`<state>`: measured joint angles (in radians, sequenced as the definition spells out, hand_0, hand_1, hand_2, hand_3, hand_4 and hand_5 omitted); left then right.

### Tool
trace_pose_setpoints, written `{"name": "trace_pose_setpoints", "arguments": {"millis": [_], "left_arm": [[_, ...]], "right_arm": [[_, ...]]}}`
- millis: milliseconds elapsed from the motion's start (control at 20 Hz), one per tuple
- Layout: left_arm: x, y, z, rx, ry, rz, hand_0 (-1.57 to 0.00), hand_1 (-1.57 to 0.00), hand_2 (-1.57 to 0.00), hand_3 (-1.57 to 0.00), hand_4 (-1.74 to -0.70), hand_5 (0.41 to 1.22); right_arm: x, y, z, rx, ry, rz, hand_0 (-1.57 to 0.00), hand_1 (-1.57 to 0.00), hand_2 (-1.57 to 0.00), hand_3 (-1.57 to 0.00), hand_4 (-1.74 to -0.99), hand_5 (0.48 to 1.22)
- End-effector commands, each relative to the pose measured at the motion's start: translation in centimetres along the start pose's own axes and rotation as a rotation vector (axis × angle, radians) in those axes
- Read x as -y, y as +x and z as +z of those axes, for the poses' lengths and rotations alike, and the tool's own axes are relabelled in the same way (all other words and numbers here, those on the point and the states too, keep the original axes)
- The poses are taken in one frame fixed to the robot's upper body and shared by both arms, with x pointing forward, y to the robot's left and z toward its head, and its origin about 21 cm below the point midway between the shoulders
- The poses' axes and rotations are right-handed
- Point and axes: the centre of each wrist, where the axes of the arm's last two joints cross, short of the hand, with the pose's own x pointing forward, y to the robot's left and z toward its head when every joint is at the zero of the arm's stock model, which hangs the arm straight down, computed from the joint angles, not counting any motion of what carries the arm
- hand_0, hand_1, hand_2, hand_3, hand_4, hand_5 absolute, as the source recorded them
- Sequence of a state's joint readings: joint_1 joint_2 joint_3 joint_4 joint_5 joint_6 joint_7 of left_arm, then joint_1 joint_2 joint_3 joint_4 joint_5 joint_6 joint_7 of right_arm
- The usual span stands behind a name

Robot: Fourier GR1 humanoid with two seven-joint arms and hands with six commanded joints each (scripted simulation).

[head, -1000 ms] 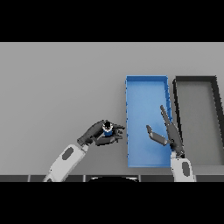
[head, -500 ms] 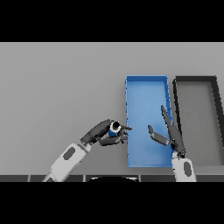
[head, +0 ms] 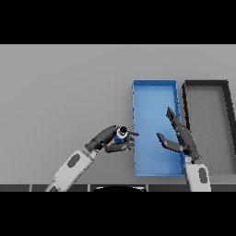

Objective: Pick up the blue pipe and place it into the blue bin.

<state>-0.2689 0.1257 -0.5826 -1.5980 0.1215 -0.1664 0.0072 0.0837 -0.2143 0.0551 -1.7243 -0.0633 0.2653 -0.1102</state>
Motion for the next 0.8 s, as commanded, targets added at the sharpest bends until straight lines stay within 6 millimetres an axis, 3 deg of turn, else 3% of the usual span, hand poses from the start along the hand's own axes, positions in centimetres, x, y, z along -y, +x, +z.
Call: {"name": "trace_pose_setpoints", "arguments": {"millis": [0, 300, 500, 750], "left_arm": [[-0.2, -0.1, 0.1, 0.0, -0.003, -0.004, -1.57, -1.57, -1.57, -1.44, -1.73, 1.221], [-0.2, 0.0, 0.2, 0.003, -0.013, -0.012, -1.57, -1.57, -1.57, -1.44, -1.73, 1.221], [-0.3, 0.1, -0.1, -0.009, -0.012, -0.029, -1.57, -1.57, -1.57, -1.44, -1.73, 1.221], [0.2, 0.2, 0.0, -0.002, -0.028, -0.028, -1.57, -1.57, -1.57, -1.44, -1.73, 1.221]], "right_arm": [[0.2, 1.0, -0.4, 0.008, 0.041, -0.044, 0.0, 0.0, 0.0, 0.0, -1.242, 0.584], [0.5, 8.4, -3.1, 0.092, 0.382, -0.098, 0.0, 0.0, 0.0, 0.0, -1.331, 0.507], [-0.9, 11.7, -4.7, 0.141, 0.563, -0.052, 0.0, 0.0, 0.0, 0.0, -1.338, 0.495], [-3.5, 13.9, -6.9, 0.168, 0.71, 0.019, 0.0, 0.0, 0.0, 0.0, -1.318, 0.49]]}}
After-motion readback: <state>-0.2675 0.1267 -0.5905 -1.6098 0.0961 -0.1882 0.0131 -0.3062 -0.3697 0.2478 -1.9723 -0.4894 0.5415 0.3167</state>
